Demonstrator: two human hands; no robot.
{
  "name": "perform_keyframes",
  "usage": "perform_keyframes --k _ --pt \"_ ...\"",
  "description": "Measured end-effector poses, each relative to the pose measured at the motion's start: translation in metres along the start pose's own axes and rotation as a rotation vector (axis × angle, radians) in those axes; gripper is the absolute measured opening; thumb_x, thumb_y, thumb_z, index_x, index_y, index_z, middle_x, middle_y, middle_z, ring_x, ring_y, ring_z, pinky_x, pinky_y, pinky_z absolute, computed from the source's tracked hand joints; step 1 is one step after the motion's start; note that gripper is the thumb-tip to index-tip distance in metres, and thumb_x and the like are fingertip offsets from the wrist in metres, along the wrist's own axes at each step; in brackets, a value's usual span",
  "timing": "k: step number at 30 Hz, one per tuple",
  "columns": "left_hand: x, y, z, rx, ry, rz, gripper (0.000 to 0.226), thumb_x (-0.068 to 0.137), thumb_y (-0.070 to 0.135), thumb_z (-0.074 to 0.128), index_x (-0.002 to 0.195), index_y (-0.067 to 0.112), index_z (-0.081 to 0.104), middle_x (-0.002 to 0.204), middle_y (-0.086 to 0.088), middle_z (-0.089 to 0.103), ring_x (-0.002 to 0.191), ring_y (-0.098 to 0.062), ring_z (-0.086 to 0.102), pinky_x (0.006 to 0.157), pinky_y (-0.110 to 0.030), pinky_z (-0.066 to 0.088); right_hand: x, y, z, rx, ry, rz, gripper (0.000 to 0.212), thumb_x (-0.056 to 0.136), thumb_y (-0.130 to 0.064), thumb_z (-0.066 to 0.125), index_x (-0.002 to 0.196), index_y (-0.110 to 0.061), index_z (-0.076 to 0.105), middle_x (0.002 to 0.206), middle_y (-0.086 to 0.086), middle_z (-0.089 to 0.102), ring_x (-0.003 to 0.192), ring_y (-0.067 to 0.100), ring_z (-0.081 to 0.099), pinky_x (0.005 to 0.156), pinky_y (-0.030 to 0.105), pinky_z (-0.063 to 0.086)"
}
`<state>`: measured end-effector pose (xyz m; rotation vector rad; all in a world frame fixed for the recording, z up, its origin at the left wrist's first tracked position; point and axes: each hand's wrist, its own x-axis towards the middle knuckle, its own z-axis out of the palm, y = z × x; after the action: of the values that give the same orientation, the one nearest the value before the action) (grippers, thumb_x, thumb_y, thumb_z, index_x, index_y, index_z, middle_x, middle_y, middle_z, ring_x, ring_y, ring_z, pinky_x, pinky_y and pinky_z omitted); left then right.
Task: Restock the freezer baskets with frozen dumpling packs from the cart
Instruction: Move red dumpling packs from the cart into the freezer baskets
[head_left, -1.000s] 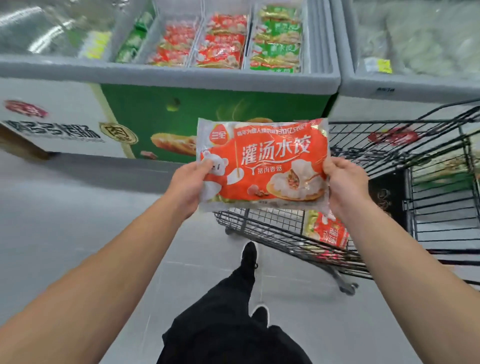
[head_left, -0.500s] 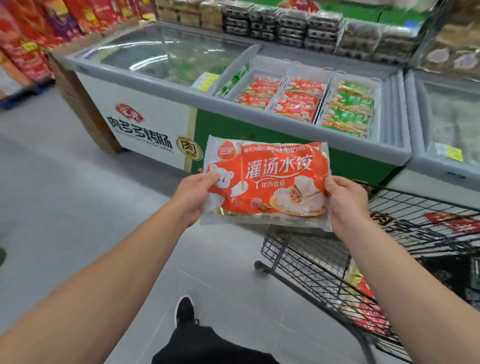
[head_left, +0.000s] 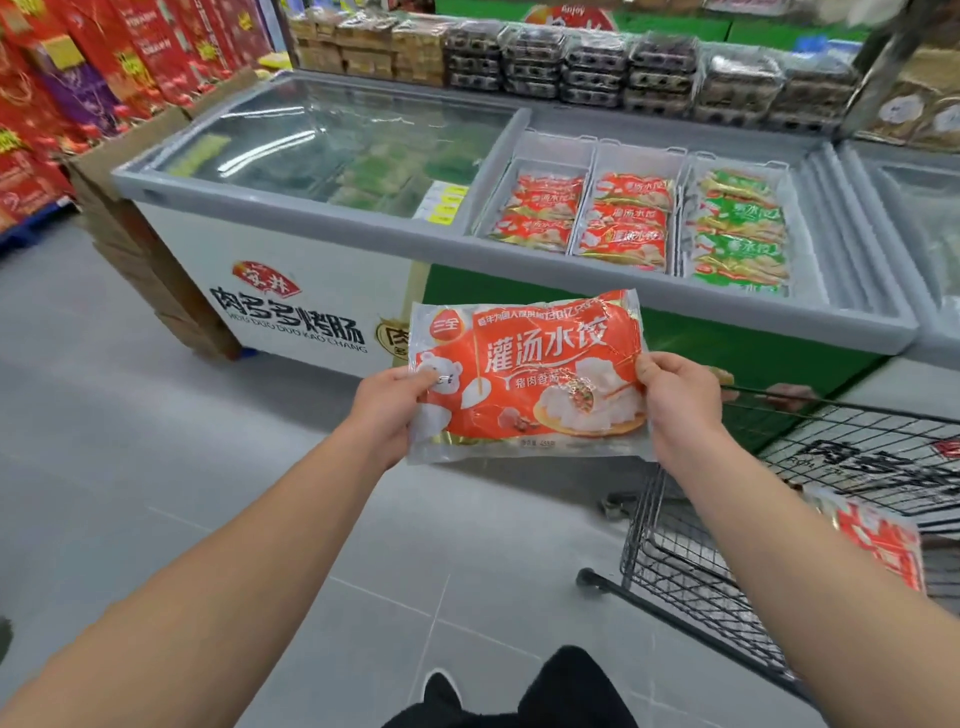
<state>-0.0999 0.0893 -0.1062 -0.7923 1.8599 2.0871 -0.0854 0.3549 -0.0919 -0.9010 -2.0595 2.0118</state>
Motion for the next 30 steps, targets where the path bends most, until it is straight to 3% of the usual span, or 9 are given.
perform_keyframes --k 3,11,14,17,20,23,30 --pt "0.035 0.014 -0.006 0.017 0.014 -0.037 0.014 0.090 0.014 0.072 0.102 0.008 0.069 0.096 -0.008 0.076 0.085 -0.027 0.075 0.077 -0.047 0.062 0.013 -0.005 0.027 -0.001 0.004 0.024 0.019 0.099 -0.017 0.059 0.083 -0.022 0.067 0.096 -0.001 0.073 0.092 0.021 0.070 0.088 0.043 0.058" --pt "0.154 0.065 0.013 0.107 -0.021 -0.028 0.011 0.095 0.015 0.064 0.099 0.007 0.072 0.098 -0.011 0.077 0.089 -0.028 0.075 0.083 -0.050 0.061 0.107 -0.017 0.096 -0.021 0.055 0.074 0.020 0.099 -0.018 0.059 0.081 -0.021 0.069 0.094 -0.002 0.073 0.093 0.021 0.070 0.087 0.041 0.058" --pt "0.204 0.089 0.029 0.152 -0.008 -0.002 0.013 0.093 0.010 0.064 0.085 0.008 0.073 0.094 -0.013 0.077 0.090 -0.031 0.074 0.085 -0.051 0.060 0.152 -0.028 0.121 -0.015 0.078 0.084 0.024 0.098 -0.016 0.060 0.076 -0.023 0.066 0.088 -0.006 0.070 0.090 0.017 0.067 0.084 0.036 0.056" --pt "0.248 0.116 0.046 0.202 -0.054 -0.003 0.011 0.085 0.004 0.067 0.088 0.004 0.076 0.094 -0.014 0.077 0.091 -0.032 0.075 0.086 -0.055 0.059 0.196 -0.043 0.141 -0.024 0.083 0.097 0.025 0.098 -0.015 0.059 0.076 -0.023 0.066 0.089 -0.007 0.068 0.089 0.014 0.065 0.083 0.035 0.055" --pt "0.290 0.142 0.066 0.216 -0.092 -0.006 0.016 0.082 0.000 0.068 0.096 0.001 0.075 0.095 -0.016 0.077 0.084 -0.027 0.075 0.079 -0.045 0.062 0.242 -0.058 0.161 -0.039 0.081 0.110 0.021 0.099 -0.016 0.058 0.080 -0.021 0.068 0.098 -0.002 0.071 0.093 0.017 0.066 0.084 0.035 0.054" --pt "0.330 0.165 0.080 0.253 -0.118 -0.022 0.012 0.084 -0.001 0.066 0.089 0.004 0.075 0.089 -0.012 0.077 0.072 -0.020 0.075 0.065 -0.033 0.061 0.281 -0.066 0.183 -0.066 0.090 0.142 0.018 0.099 -0.019 0.058 0.085 -0.022 0.068 0.103 0.000 0.071 0.096 0.020 0.067 0.088 0.039 0.056" --pt "0.426 0.222 0.111 0.278 -0.197 -0.048 0.011 0.089 0.005 0.062 0.094 0.005 0.072 0.089 -0.008 0.077 0.085 -0.022 0.074 0.075 -0.039 0.062 0.356 -0.087 0.231 -0.072 0.197 0.185 0.012 0.098 -0.018 0.059 0.099 -0.020 0.071 0.106 0.003 0.072 0.100 0.023 0.067 0.094 0.043 0.055"
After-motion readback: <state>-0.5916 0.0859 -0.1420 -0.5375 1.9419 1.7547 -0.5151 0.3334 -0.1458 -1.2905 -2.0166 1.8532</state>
